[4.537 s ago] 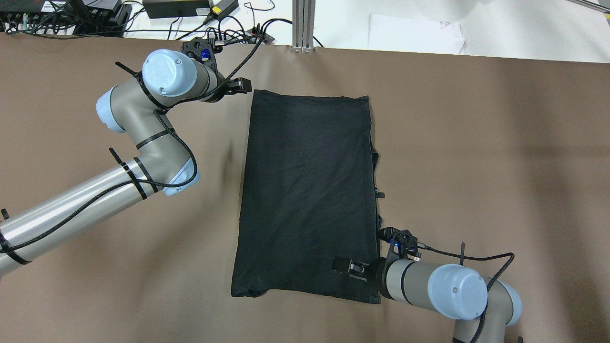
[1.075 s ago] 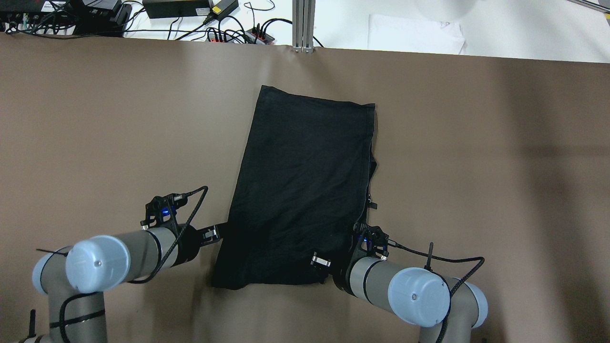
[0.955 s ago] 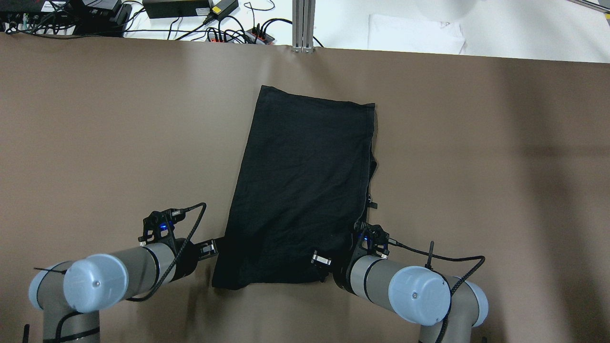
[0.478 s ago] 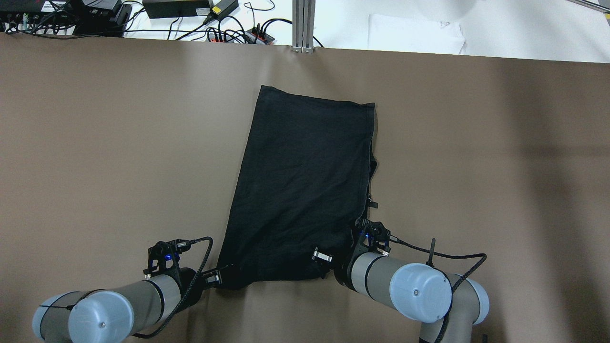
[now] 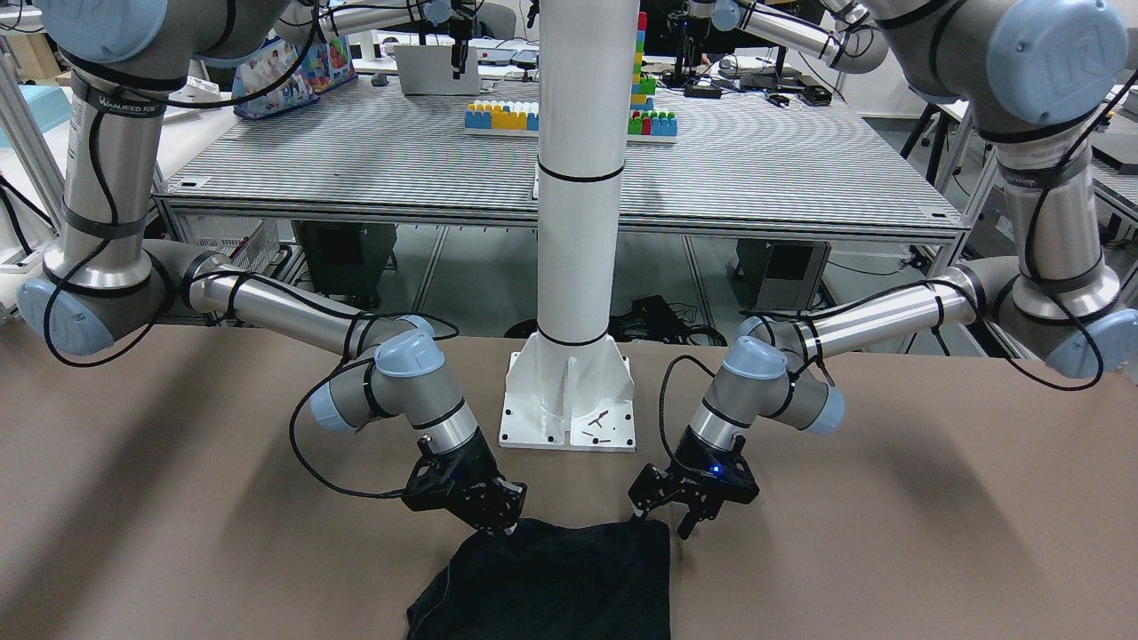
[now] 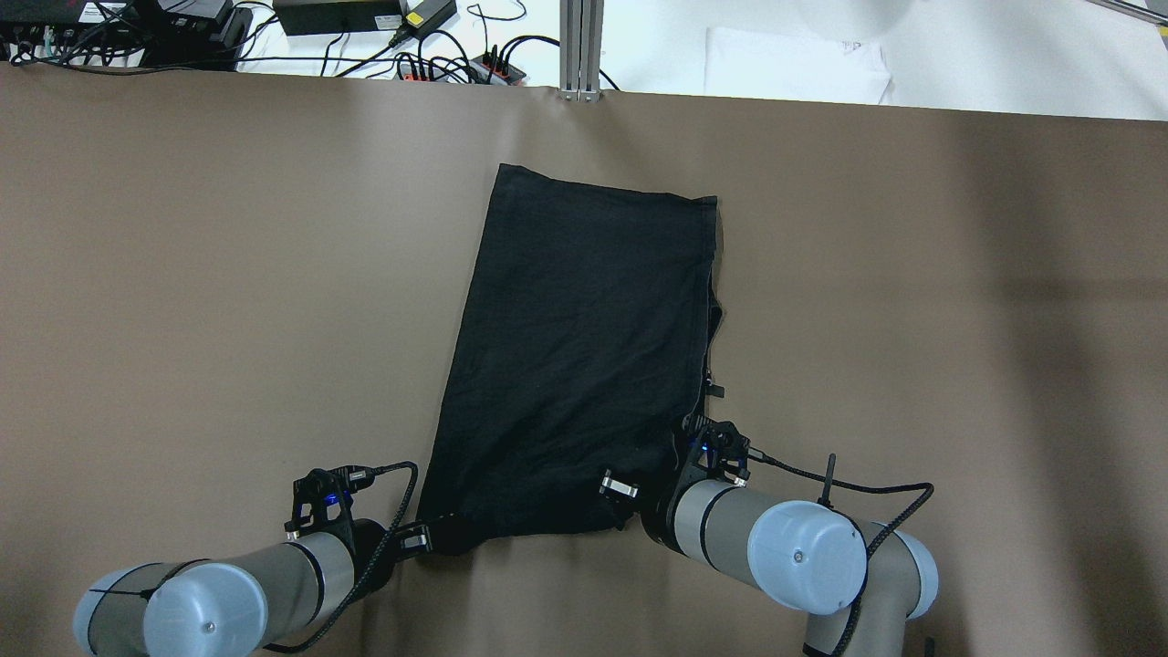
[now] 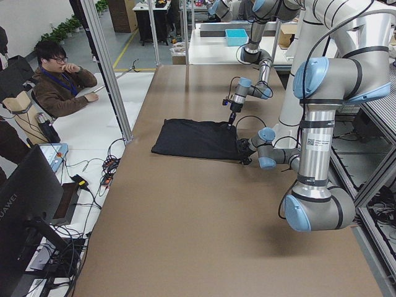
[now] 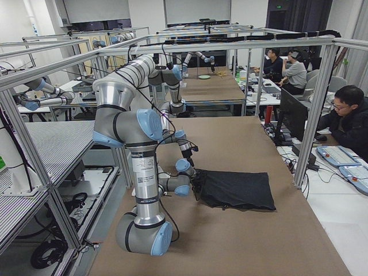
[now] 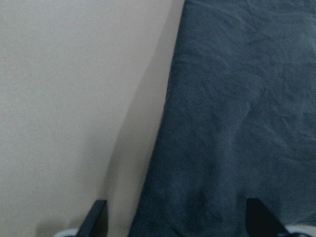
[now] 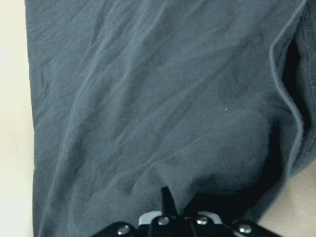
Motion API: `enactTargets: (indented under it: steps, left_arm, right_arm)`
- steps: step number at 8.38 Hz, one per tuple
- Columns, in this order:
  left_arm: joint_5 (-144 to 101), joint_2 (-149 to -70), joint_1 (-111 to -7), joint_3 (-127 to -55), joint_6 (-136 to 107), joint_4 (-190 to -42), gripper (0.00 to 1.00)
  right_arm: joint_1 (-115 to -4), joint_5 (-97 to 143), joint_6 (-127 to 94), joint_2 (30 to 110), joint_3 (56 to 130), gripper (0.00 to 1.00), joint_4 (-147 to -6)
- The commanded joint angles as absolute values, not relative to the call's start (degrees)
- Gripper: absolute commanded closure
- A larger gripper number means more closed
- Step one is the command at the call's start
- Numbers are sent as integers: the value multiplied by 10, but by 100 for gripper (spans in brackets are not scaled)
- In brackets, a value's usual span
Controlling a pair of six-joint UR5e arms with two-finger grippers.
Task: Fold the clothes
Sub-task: 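Grasp the shirt's other near corner with the left gripper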
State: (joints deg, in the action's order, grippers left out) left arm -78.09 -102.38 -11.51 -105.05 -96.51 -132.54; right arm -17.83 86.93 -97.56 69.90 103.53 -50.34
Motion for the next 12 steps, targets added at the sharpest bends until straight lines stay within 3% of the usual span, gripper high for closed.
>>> enactTargets:
  steps: [1,3,8,12]
  left_arm:
    - [-783,-1029,-118,-1048,-960,-1326,17]
    - [-781,-1035,-118,-1047,-960,-1325,99]
    - [-792,-1043,-123,-1061,-958,-1323,100]
    - [-809,-1041,-117,-1186,-958,-1258,100]
  right_arm:
    - [-178,869,-975,700,1035,100,-504]
    - [-178,869,-975,700,1035,100,-503]
    - [-180,879,-972,704,1039,100,-503]
    - [-168,941,-983,783,1149,100,-512]
